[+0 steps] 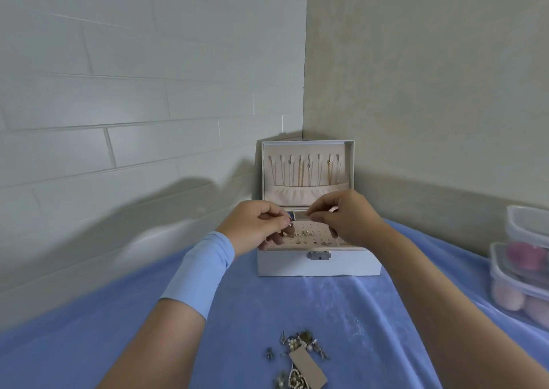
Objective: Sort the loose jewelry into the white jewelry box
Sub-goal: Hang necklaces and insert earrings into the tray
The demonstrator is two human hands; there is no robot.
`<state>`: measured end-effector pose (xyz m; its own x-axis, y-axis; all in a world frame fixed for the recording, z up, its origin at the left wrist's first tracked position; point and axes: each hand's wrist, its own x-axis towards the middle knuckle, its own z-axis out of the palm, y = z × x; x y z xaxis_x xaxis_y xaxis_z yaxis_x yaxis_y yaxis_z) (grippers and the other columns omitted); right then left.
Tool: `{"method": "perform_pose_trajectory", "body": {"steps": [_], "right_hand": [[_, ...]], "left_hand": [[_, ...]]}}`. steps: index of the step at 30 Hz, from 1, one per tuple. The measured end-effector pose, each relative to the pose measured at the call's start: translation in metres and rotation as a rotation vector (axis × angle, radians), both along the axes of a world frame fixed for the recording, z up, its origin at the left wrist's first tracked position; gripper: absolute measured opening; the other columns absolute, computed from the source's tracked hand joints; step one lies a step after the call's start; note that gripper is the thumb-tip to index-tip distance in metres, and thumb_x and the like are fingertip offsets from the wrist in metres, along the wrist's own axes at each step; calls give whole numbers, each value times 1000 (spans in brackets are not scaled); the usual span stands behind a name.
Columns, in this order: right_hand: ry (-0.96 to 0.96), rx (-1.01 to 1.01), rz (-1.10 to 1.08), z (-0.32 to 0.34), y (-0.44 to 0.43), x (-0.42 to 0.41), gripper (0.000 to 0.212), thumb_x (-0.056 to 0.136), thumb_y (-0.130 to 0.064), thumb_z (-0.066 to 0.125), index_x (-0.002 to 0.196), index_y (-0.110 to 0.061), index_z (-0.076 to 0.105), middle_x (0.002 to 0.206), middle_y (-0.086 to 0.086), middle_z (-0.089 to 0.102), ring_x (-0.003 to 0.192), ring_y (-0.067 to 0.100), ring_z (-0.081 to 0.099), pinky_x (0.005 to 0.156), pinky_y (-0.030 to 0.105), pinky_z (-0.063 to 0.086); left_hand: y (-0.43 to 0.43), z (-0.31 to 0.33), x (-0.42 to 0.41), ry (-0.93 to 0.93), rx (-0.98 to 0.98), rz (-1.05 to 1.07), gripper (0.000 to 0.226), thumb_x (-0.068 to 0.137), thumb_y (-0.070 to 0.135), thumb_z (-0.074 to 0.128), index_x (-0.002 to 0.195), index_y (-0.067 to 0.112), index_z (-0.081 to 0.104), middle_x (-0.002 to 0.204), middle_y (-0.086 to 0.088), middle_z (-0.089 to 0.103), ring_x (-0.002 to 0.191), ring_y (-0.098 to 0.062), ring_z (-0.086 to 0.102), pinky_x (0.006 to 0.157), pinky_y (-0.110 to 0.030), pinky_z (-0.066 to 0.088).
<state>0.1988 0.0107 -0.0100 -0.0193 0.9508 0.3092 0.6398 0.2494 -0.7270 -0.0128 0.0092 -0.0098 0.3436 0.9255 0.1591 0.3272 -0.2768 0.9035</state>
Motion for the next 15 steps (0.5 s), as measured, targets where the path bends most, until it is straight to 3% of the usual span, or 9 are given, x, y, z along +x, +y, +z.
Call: {"method": "perform_pose_trajectory", "body": {"steps": [3,5,7,10,13,15], "right_hand": [[-76,-14,-38,-2,19,10,9,90,-9,73,92,-15,79,71,-12,67,46,-5,53,48,6,39],[-182,-54,-57,-7,29,16,10,88,-12,76,97,-17,79,85,-9,70,66,-7,59,56,4,40],[-263,-90,-70,-12,36,19,10,87,-15,78,96,-19,79,85,-12,70,76,-2,61,61,3,41],[-317,-107,-72,-13,41,21,5,87,-17,77,89,-20,80,78,-18,67,74,-3,60,65,5,43],[-370,-96,-54,-10,40,18,5,86,-16,77,89,-19,80,84,-14,71,82,0,64,79,19,54],[-390,-99,-42,-9,37,17,6,86,-16,77,89,-19,81,89,-11,73,84,2,66,80,21,56]], "left_hand": [[16,0,11,-25,-23,0,10,95,13,61,100,9,68,88,-2,77,66,-13,65,53,-22,47],[25,-3,19,-34,-40,-18,9,95,13,61,100,9,68,87,-2,77,65,-13,64,51,-21,46],[31,-6,25,-27,-39,-18,9,95,13,61,99,10,68,87,0,77,66,-13,64,49,-19,45],[39,-9,32,24,-11,-10,9,95,16,61,96,13,69,87,3,77,67,-12,64,49,-17,44],[43,-14,35,69,1,-3,9,95,18,60,93,17,69,85,6,77,67,-12,65,53,-18,44],[43,-17,35,72,6,1,10,95,17,59,92,18,69,84,6,77,67,-12,65,54,-19,44]]}}
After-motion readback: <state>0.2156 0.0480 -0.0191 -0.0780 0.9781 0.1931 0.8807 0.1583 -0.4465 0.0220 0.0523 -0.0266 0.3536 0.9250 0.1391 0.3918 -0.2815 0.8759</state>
